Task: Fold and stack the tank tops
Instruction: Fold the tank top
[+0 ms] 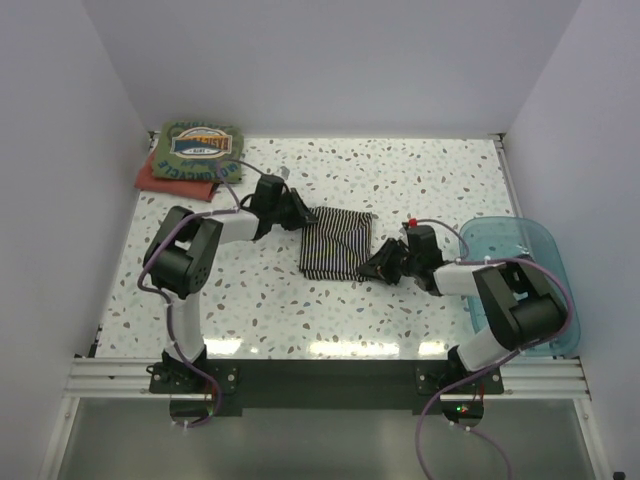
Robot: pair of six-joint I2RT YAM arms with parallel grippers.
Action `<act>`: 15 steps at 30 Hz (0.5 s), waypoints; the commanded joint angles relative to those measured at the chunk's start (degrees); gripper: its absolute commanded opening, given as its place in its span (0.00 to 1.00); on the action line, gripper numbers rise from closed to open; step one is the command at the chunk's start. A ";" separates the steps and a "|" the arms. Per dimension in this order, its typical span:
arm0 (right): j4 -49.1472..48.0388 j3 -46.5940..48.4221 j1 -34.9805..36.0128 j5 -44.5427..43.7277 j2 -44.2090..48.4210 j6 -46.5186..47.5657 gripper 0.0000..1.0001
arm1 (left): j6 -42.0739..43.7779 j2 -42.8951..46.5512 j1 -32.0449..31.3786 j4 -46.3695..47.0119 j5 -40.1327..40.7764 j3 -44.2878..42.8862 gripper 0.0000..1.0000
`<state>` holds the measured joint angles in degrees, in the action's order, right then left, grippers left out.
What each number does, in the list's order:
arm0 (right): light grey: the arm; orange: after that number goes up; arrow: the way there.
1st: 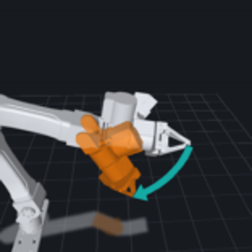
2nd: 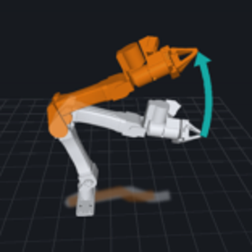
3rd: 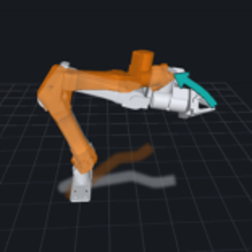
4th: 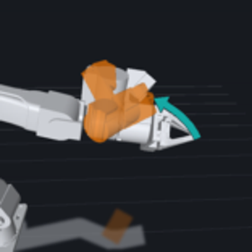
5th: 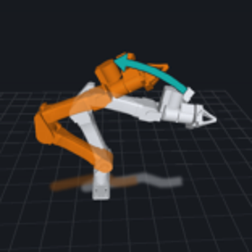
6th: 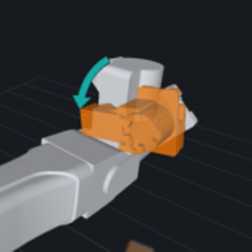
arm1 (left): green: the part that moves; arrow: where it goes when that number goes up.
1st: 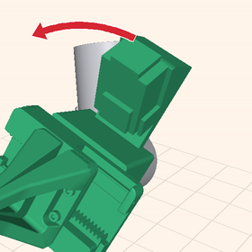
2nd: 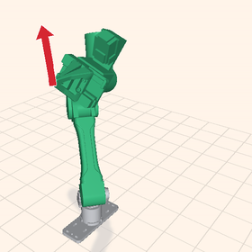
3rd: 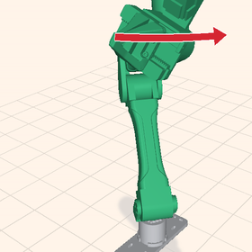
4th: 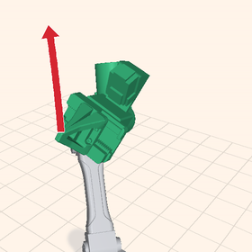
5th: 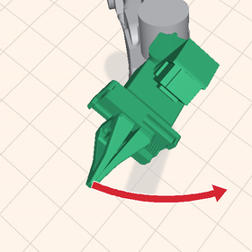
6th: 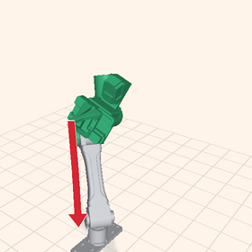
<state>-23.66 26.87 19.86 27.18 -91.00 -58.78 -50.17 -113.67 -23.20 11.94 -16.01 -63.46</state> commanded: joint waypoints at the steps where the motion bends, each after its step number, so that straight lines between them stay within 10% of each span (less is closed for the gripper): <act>1: 11.24 3.88 -0.78 -4.78 5.21 6.22 0.27 | 3.24 1.42 0.88 -1.05 -3.06 -1.58 0.21; 8: 20.49 16.16 -0.78 -4.77 10.76 9.21 0.37 | 2.01 11.62 -2.53 0.18 -3.24 6.76 0.24; 15: 18.40 30.95 -1.66 -2.13 -8.65 9.48 0.32 | -2.21 13.65 -10.02 3.17 -0.61 14.59 0.15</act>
<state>-6.66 54.06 19.00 24.01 -93.32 -50.68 -50.24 -100.47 -30.83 13.02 -17.80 -51.55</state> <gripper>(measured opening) 0.324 0.166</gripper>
